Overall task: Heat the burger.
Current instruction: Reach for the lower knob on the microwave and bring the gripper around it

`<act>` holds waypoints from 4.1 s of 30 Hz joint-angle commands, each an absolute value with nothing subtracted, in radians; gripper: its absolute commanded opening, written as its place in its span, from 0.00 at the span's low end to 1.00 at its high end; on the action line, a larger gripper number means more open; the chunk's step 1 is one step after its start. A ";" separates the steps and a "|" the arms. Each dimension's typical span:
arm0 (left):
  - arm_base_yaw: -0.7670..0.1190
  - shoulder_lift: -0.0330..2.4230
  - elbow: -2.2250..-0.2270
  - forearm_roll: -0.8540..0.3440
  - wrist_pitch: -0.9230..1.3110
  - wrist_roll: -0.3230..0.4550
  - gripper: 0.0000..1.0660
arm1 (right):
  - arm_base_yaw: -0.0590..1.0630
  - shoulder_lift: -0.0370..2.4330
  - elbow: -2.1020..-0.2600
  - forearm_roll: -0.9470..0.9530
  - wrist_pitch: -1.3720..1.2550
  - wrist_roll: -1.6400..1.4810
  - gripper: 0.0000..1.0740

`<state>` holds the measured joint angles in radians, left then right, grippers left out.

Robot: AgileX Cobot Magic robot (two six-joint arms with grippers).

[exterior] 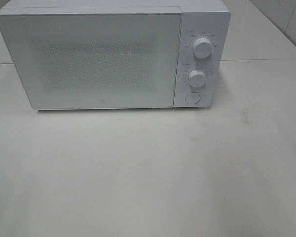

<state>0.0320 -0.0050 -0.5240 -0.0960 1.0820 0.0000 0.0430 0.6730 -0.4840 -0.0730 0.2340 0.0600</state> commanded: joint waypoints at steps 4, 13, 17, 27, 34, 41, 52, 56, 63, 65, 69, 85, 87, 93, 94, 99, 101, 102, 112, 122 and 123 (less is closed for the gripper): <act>0.034 -0.027 -0.521 -0.103 1.068 -0.008 0.91 | 0.037 0.783 -0.480 -0.073 0.110 0.062 0.69; 0.034 -0.027 -0.521 -0.103 1.068 -0.008 0.91 | 0.037 0.978 -0.480 -0.072 -0.114 0.125 0.69; 0.034 -0.027 -0.521 -0.102 1.068 -0.008 0.91 | 0.037 1.074 -0.480 -0.074 -0.232 0.133 0.69; 0.034 -0.027 -0.521 -0.102 1.068 -0.008 0.91 | 0.040 1.221 -0.461 -0.078 -0.443 0.093 0.69; 0.034 -0.027 -0.521 -0.102 1.068 -0.008 0.91 | 0.167 1.325 -0.357 0.106 -0.678 -0.090 0.69; 0.034 -0.027 -0.521 -0.102 1.068 -0.008 0.91 | 0.336 1.421 -0.327 0.368 -0.849 -0.265 0.69; 0.034 -0.027 -0.521 -0.102 1.068 -0.008 0.91 | 0.573 1.585 -0.331 0.627 -1.130 -0.312 0.69; 0.034 -0.027 -0.521 -0.102 1.068 -0.008 0.91 | 0.625 1.634 -0.332 0.679 -1.198 -0.312 0.69; 0.034 -0.027 -0.521 -0.102 1.068 -0.008 0.91 | 0.714 1.752 -0.382 0.755 -1.297 -0.312 0.69; 0.034 -0.027 -0.521 -0.102 1.068 -0.008 0.91 | 0.723 1.766 -0.395 0.765 -1.303 -0.312 0.69; 0.034 -0.027 -0.521 -0.102 1.068 -0.008 0.91 | 0.738 1.826 -0.458 0.768 -1.319 -0.313 0.69; 0.034 -0.027 -0.521 -0.102 1.068 -0.008 0.91 | 0.734 1.960 -0.646 0.785 -1.348 -0.367 0.69; 0.034 -0.027 -0.521 -0.102 1.068 -0.008 0.91 | 0.734 1.983 -0.670 0.791 -1.348 -0.369 0.69; 0.034 -0.027 -0.521 -0.102 1.068 -0.008 0.91 | 0.709 2.030 -0.740 0.792 -1.344 -0.368 0.69; 0.034 -0.027 -0.521 -0.102 1.068 -0.008 0.91 | 0.709 2.030 -0.740 0.792 -1.344 -0.368 0.69; 0.034 -0.027 -0.521 -0.102 1.068 -0.008 0.91 | 0.688 2.072 -0.795 0.791 -1.344 -0.362 0.69; 0.034 -0.027 -0.521 -0.102 1.068 -0.008 0.91 | 0.688 2.072 -0.796 0.792 -1.349 -0.352 0.69; 0.034 -0.027 -0.521 -0.102 1.068 -0.008 0.91 | 0.688 2.072 -0.796 0.792 -1.349 -0.352 0.69; 0.034 -0.027 -0.521 -0.102 1.068 -0.008 0.91 | 0.641 2.072 -0.796 0.777 -1.361 -0.284 0.69; 0.034 -0.027 -0.521 -0.102 1.068 -0.008 0.91 | 0.616 2.093 -0.813 0.755 -1.348 -0.248 0.69; 0.034 -0.027 -0.521 -0.102 1.068 -0.008 0.91 | 0.609 2.095 -0.815 0.753 -1.345 -0.248 0.69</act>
<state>0.0320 -0.0050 -0.5240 -0.0960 1.0810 0.0000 0.6260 2.0840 -0.7930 0.7630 -1.2080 -0.2600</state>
